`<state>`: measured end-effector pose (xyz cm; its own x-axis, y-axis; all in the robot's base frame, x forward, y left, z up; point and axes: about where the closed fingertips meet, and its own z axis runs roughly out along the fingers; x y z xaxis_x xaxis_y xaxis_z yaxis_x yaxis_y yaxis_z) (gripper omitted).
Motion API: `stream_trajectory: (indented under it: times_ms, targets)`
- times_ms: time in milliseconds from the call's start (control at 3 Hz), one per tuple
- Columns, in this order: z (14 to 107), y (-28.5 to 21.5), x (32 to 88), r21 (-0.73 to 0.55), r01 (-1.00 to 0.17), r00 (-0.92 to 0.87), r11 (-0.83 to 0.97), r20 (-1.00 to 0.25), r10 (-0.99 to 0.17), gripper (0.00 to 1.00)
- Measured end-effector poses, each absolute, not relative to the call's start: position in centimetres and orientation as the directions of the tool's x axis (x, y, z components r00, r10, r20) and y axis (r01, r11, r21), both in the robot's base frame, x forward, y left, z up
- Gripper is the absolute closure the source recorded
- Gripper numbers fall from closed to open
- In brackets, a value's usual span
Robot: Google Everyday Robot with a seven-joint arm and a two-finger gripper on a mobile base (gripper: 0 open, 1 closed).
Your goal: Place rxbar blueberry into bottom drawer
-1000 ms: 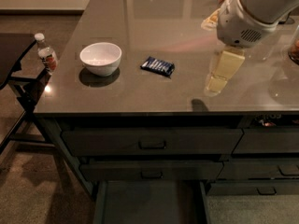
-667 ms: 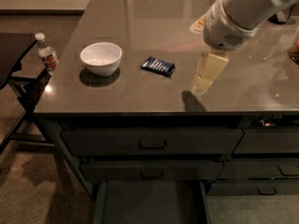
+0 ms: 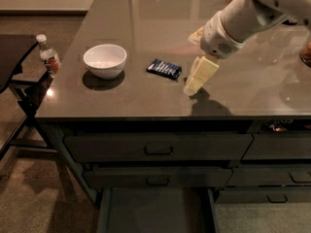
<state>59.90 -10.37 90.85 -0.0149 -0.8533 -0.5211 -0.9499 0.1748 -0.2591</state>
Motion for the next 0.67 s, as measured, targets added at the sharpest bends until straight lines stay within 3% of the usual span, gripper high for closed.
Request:
stream_trajectory:
  times_ms: [667]
  targets:
    - [87.8,-9.9,63.8,-0.137,-0.952,-0.113,0.274,-0.675,-0.729,0.0]
